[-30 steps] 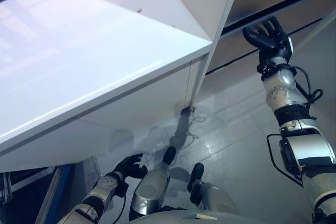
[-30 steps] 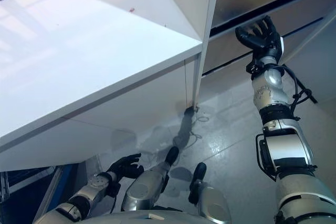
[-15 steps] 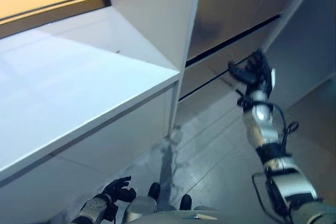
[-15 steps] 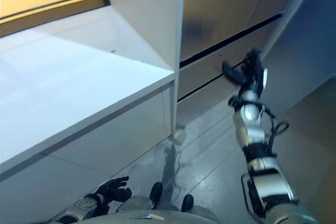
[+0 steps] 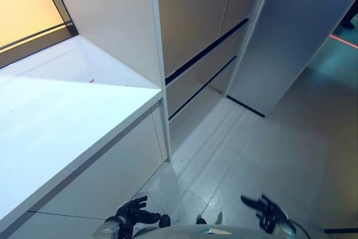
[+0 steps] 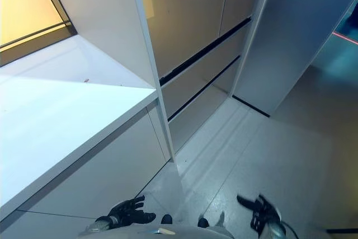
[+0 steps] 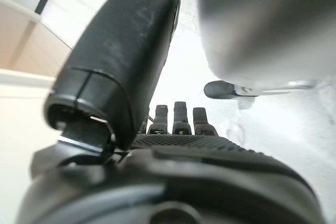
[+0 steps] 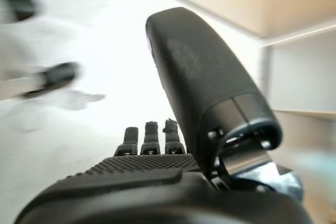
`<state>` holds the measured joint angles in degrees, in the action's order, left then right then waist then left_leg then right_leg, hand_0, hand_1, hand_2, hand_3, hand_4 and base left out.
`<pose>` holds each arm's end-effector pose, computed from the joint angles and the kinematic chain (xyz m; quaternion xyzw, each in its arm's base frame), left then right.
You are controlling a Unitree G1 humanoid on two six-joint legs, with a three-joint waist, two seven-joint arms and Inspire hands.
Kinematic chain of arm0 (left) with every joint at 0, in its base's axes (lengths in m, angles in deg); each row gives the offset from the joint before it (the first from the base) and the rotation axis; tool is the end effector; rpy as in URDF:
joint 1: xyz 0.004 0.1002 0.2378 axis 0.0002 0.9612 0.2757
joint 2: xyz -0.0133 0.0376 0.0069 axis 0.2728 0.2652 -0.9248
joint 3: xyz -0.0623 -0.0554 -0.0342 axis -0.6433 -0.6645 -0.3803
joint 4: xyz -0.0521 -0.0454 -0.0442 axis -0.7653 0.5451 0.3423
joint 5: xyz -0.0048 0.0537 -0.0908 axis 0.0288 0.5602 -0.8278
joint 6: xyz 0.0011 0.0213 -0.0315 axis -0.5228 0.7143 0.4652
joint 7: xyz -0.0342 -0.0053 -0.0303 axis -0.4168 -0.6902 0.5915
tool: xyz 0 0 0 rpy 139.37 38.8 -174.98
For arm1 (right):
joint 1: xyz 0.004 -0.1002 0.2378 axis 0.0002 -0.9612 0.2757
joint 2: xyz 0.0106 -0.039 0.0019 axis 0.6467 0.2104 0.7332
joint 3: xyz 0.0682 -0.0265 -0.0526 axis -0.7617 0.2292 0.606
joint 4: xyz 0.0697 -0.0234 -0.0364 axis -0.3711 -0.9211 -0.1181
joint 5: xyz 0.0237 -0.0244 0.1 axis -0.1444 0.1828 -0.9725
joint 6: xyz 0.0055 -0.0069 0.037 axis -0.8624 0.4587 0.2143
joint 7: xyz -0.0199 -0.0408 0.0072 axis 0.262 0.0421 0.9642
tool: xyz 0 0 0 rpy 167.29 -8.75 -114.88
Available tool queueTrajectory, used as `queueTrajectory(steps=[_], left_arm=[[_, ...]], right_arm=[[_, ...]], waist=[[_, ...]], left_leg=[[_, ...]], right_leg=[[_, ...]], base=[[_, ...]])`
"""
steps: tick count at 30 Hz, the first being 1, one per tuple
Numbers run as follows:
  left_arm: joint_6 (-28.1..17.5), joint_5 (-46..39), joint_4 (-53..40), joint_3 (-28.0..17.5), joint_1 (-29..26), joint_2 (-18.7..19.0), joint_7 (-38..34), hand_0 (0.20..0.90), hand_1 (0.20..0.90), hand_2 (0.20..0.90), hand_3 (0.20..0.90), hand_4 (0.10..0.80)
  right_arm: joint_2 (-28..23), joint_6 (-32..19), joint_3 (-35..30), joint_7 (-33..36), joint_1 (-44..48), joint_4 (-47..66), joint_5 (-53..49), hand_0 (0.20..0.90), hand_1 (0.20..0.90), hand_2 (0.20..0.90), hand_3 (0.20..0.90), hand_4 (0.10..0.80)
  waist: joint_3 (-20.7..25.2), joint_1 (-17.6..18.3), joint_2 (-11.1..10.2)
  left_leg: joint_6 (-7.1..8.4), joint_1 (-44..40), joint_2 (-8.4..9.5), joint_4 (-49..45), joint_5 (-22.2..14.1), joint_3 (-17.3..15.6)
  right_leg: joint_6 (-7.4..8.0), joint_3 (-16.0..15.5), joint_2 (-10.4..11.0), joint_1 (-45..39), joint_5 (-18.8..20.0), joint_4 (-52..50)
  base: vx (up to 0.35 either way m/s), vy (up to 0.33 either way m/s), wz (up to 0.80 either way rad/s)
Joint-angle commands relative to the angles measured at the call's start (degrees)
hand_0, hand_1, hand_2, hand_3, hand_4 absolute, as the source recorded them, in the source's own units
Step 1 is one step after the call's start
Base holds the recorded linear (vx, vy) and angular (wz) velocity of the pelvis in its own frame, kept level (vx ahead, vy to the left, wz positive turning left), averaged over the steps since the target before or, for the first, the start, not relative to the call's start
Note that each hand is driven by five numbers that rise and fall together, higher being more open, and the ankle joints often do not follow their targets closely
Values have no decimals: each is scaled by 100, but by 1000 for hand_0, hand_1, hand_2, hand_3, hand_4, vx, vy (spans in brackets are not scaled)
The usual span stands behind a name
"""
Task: Put drinks into fridge and close the fridge
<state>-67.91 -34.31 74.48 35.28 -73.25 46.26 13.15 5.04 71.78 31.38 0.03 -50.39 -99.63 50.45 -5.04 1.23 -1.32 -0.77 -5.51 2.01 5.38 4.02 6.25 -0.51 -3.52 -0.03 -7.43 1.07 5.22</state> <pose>0.0714 0.2196 -0.1073 0.0100 0.5465 -0.0102 0.8373 0.0612 -0.2358 -0.1068 0.1128 0.5319 -0.2493 0.8014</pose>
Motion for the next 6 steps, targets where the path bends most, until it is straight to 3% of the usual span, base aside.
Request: queueTrajectory(steps=[1, 6], left_arm=[[-145, -10, 257, -261, -24, 28, 177, 900, 900, 900, 900, 800], [-71, -110, 403, -407, 73, -18, 288, 900, 900, 900, 900, 800]], right_arm=[[-64, 72, -190, 50, 231, -79, 193, 900, 900, 900, 900, 800], [70, 221, -188, -121, 204, -196, 144, 900, 900, 900, 900, 800]], waist=[[109, -206, -28], [163, -203, 35]], left_leg=[[-170, -119, 132, -211, -498, -479], [-157, -160, 118, -111, -443, -416]], right_leg=[[223, 294, 61, 223, 163, -235], [202, 281, 29, 193, 117, -252]], base=[[0, 0, 0], [0, 0, 0]])
